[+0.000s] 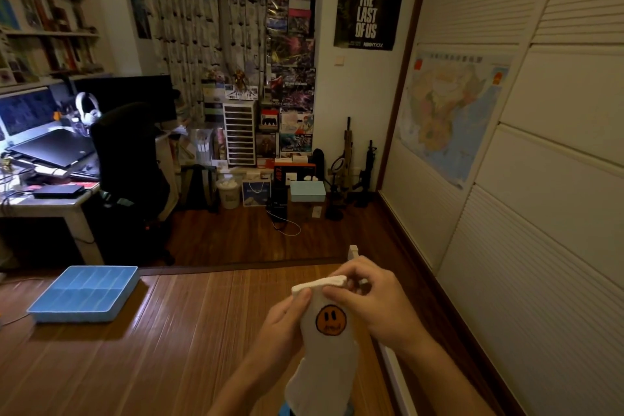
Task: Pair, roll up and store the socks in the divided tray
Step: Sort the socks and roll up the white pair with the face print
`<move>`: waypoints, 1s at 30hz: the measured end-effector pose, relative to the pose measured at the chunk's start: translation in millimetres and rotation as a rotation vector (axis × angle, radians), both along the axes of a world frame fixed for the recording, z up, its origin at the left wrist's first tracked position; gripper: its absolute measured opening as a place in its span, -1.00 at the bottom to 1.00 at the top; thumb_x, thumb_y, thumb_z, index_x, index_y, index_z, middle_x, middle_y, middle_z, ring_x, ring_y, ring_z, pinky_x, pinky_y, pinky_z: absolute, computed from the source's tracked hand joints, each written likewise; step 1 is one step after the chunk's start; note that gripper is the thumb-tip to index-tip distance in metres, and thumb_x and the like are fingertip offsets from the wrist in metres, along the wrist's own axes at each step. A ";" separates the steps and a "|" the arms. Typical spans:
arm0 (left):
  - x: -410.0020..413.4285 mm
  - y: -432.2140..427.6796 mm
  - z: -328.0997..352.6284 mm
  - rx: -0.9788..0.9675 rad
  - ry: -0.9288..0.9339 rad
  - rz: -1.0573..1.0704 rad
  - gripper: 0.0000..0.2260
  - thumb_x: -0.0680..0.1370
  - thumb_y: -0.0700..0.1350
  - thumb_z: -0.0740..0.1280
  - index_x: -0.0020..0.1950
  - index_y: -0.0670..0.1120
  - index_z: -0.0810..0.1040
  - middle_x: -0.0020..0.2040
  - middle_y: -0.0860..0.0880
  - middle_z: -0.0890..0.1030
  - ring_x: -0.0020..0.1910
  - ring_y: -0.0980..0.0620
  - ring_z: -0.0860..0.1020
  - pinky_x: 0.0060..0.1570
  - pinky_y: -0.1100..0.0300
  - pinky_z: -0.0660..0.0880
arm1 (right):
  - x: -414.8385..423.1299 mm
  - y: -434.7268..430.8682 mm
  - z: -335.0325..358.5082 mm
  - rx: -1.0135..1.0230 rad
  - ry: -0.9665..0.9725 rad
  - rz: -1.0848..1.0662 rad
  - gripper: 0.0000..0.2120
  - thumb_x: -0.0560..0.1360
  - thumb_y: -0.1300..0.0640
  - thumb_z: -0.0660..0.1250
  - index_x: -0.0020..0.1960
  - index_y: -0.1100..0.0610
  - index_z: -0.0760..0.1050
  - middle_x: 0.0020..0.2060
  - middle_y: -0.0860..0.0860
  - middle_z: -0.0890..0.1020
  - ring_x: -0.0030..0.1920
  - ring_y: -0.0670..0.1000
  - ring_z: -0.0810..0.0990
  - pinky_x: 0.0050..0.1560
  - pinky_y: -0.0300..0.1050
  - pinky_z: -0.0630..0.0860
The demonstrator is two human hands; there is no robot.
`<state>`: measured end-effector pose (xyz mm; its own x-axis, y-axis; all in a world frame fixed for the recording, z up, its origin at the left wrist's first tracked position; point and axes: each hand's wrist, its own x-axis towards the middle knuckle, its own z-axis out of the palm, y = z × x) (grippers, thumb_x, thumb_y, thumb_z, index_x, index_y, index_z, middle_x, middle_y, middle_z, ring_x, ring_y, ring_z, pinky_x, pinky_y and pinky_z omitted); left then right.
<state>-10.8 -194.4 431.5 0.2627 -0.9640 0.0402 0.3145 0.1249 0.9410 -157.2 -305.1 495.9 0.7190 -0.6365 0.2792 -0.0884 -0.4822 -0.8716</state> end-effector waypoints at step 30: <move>-19.5 10.2 -69.4 0.746 0.356 -0.114 -0.69 0.53 -0.39 0.26 0.25 -0.36 0.60 0.21 -0.35 0.64 0.18 -0.30 0.59 0.24 -0.13 0.50 | -21.0 -72.5 -83.9 0.323 0.214 -0.209 -0.75 0.53 0.18 0.45 0.17 -0.05 0.63 0.02 -0.07 0.70 0.02 -0.10 0.70 0.03 -0.10 0.68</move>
